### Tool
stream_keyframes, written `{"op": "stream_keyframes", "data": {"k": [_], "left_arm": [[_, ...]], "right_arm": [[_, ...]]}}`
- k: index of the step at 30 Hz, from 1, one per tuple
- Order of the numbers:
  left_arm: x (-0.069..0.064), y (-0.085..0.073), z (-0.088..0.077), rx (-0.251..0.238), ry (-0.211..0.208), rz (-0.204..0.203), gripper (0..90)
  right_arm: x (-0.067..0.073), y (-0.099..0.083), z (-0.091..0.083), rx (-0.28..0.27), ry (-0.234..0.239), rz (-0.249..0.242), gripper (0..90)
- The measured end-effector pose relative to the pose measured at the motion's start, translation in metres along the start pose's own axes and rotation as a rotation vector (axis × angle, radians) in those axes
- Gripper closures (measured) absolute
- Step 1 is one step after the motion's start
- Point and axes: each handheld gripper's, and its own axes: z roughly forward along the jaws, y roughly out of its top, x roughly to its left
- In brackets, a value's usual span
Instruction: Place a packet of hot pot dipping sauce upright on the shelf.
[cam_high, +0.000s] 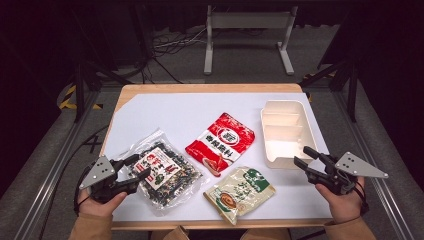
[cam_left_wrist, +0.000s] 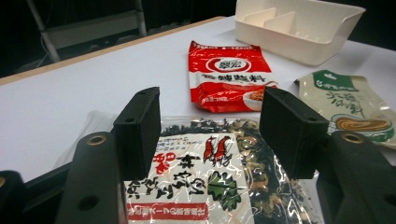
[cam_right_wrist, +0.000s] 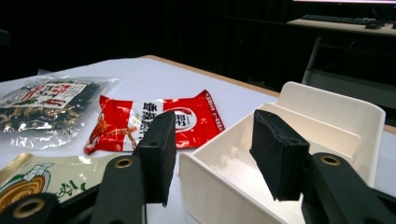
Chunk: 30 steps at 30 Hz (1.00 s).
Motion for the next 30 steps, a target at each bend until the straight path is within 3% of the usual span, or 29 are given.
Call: {"op": "stream_keyframes", "data": {"k": [6, 16, 21, 24, 25, 30], "left_arm": [[-0.002, 0.001, 0.0, -0.005, -0.005, 0.005, 39.2], [-0.003, 0.001, 0.001, 0.009, -0.01, 0.005, 38.8], [-0.004, 0.001, 0.002, 0.021, -0.011, 0.011, 38.5], [-0.004, 0.001, 0.003, 0.027, -0.011, 0.013, 38.3], [-0.004, 0.001, 0.003, 0.027, -0.011, 0.013, 38.1], [-0.005, 0.001, 0.004, 0.04, -0.012, 0.015, 37.9]], "right_arm": [[0.004, 0.004, 0.001, 0.029, 0.014, -0.022, 53.5], [0.012, 0.013, 0.007, 0.097, 0.053, -0.01, 56.2], [0.017, 0.019, 0.016, 0.15, 0.067, -0.031, 56.1], [0.021, 0.019, 0.022, 0.216, 0.08, -0.018, 55.2], [0.021, 0.019, 0.022, 0.216, 0.08, -0.018, 55.2], [0.028, 0.017, 0.032, 0.279, 0.135, -0.021, 55.1]]}}
